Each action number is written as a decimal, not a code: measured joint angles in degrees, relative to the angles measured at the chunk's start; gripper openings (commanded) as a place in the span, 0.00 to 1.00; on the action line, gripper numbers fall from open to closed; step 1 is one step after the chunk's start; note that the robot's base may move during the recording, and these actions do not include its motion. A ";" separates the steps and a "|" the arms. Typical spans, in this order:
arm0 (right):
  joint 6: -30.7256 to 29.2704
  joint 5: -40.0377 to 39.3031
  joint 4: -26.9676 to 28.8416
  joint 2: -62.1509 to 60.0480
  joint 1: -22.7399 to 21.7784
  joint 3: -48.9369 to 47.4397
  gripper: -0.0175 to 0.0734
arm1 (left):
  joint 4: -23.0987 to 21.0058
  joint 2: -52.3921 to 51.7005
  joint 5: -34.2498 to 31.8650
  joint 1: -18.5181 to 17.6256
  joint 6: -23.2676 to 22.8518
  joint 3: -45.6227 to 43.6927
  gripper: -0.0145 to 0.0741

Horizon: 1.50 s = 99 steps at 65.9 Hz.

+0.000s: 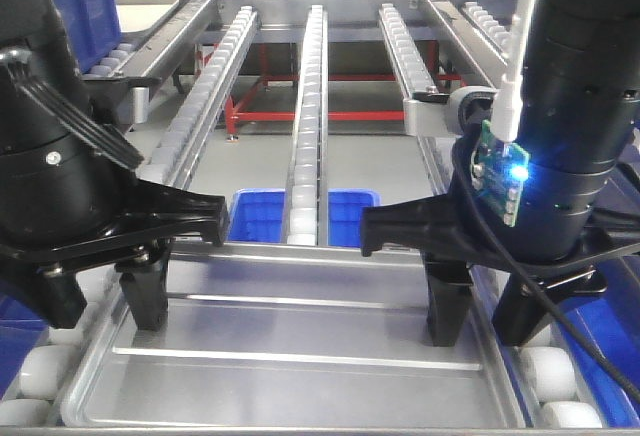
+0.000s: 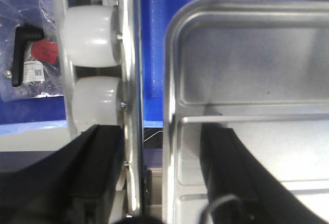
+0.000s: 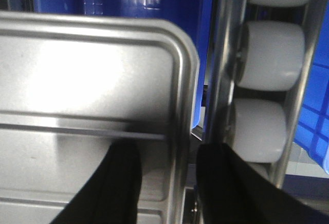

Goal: Grab silver tray and stack on right shelf
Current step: 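Close both grippers on the tray's side rims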

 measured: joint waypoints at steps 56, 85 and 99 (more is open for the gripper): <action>0.13 1.17 -0.17 0.00 -0.03 -0.05 0.25 | -0.93 0.02 0.38 -0.09 -0.10 -0.13 0.05; 0.16 3.30 -0.06 -2.25 -0.03 -1.78 0.25 | -2.21 0.12 2.03 0.70 -0.21 -0.27 0.05; 0.16 7.52 0.30 -5.87 0.07 -4.43 0.25 | -2.62 -4.09 6.50 1.44 -0.30 -2.71 0.05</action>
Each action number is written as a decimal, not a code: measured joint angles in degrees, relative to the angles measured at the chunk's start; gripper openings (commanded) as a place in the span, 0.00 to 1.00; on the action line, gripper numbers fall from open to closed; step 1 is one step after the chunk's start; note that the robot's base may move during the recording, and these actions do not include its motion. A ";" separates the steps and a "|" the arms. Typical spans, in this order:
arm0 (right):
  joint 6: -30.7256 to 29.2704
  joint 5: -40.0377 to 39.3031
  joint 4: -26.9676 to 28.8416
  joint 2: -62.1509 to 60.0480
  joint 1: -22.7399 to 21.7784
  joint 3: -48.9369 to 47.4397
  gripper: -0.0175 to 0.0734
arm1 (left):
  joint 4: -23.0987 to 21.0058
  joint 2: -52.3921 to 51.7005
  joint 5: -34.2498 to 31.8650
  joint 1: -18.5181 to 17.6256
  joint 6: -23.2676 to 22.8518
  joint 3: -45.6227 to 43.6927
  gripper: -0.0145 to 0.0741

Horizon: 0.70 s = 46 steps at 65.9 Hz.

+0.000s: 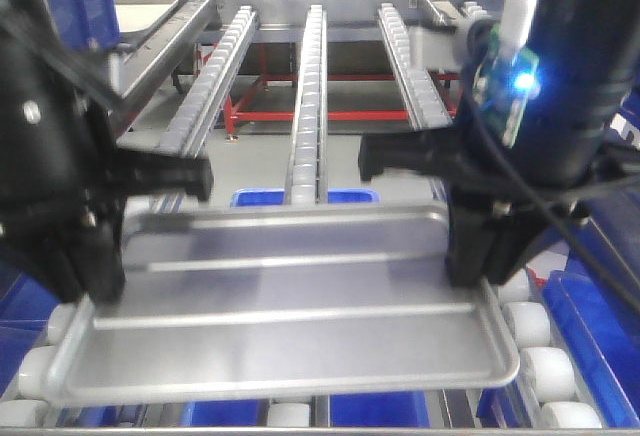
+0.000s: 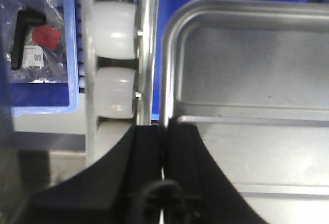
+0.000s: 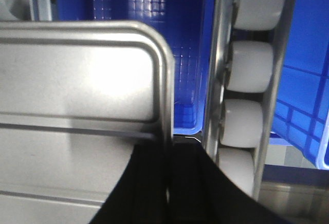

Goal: Grab silver tray and stack on right shelf
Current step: 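Close both grippers on the tray's side rims, then lift the tray with both grippers and pull it toward the robot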

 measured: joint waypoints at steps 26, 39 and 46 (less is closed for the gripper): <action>2.75 5.60 3.17 -7.59 2.62 1.22 0.25 | -2.38 -10.14 8.43 -2.56 0.56 -0.53 0.05; 11.02 6.41 1.03 -11.88 8.57 6.32 0.25 | -2.38 -12.63 9.66 -7.64 -3.78 3.76 0.05; 13.91 7.63 -0.03 -13.74 11.74 8.06 0.25 | -1.76 -13.68 10.14 -10.59 -6.50 5.55 0.05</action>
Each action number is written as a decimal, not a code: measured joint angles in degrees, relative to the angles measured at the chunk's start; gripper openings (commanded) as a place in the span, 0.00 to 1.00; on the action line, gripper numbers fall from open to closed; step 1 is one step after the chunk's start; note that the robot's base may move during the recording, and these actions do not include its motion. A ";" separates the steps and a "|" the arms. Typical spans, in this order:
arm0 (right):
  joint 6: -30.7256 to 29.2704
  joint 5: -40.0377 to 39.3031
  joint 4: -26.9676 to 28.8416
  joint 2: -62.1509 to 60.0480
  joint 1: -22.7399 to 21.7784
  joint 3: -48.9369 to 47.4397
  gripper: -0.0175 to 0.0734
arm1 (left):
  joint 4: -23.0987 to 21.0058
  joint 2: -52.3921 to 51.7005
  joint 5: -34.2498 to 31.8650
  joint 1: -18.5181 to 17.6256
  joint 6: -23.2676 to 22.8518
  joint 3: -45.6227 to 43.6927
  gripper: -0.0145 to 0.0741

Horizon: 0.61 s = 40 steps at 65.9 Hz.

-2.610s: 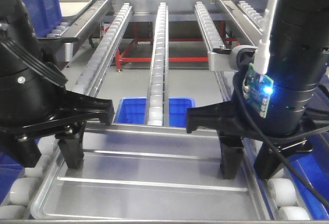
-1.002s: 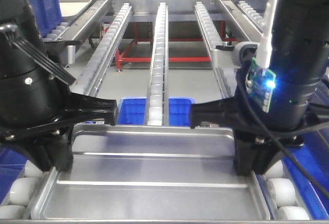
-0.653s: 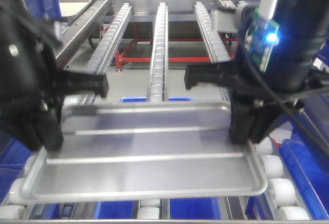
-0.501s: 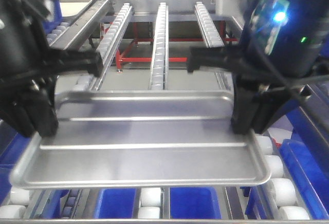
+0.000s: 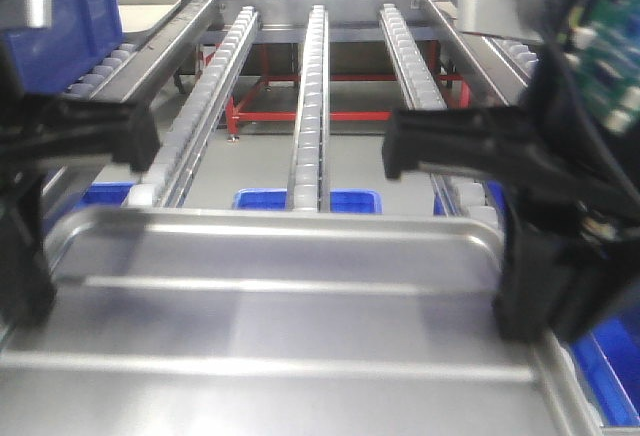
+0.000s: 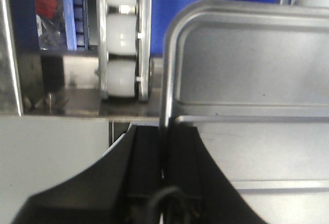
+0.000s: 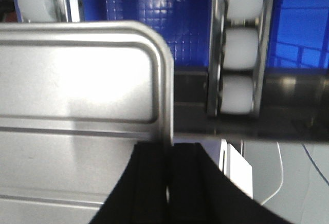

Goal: Grab silver tray and stack on right shelf
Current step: 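Lift the tray with both grippers and pull it toward the robot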

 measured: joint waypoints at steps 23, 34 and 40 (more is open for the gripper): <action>3.28 3.59 -0.46 -2.43 4.02 0.38 0.25 | 2.75 -2.24 2.71 -6.67 -6.75 1.42 0.05; 5.15 3.92 -2.34 -2.43 6.46 0.38 0.25 | 2.83 -2.24 2.92 -6.80 -6.78 1.46 0.05; 7.27 4.14 -4.27 -2.43 7.72 0.38 0.25 | 2.97 -2.24 3.03 -6.80 -6.88 1.46 0.05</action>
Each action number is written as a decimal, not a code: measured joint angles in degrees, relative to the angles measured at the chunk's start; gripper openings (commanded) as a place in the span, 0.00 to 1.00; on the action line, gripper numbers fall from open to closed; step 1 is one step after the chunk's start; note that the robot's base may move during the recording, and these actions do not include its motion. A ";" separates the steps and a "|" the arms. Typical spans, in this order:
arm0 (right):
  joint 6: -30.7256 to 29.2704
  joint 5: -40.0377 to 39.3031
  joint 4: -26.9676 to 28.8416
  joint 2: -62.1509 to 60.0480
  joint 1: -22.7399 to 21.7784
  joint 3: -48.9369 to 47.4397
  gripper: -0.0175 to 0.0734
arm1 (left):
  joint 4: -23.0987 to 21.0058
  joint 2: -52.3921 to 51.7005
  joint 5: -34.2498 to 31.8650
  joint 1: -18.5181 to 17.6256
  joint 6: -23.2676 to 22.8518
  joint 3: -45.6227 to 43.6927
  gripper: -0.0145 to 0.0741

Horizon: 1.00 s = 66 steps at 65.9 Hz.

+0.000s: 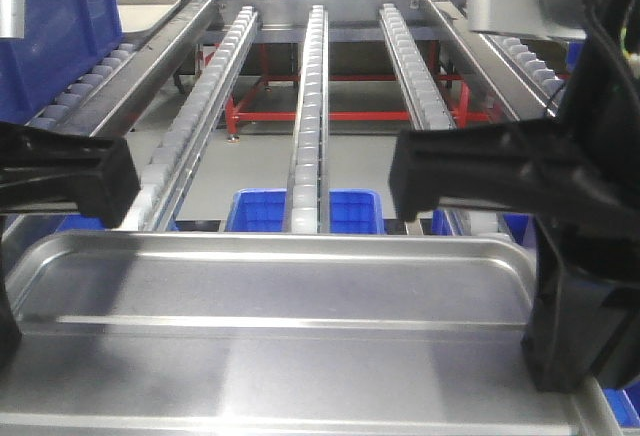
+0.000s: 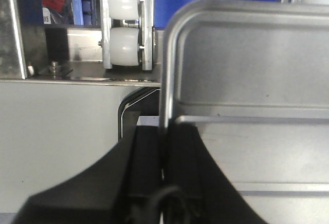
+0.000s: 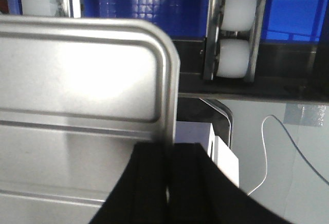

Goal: Grab silver tray and stack on right shelf
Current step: 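Lift the tray with both grippers and pull it toward the robot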

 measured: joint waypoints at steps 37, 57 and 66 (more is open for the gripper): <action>6.41 0.94 -2.10 0.00 0.66 0.00 0.25 | 0.40 0.00 -1.30 0.00 -0.23 0.00 0.05; 7.55 0.94 -2.10 0.00 0.66 0.00 0.25 | 0.99 0.00 -1.57 0.00 -0.23 0.00 0.05; 7.55 0.94 -2.10 0.00 0.66 0.00 0.25 | 1.07 0.00 -1.57 0.00 -0.23 0.00 0.05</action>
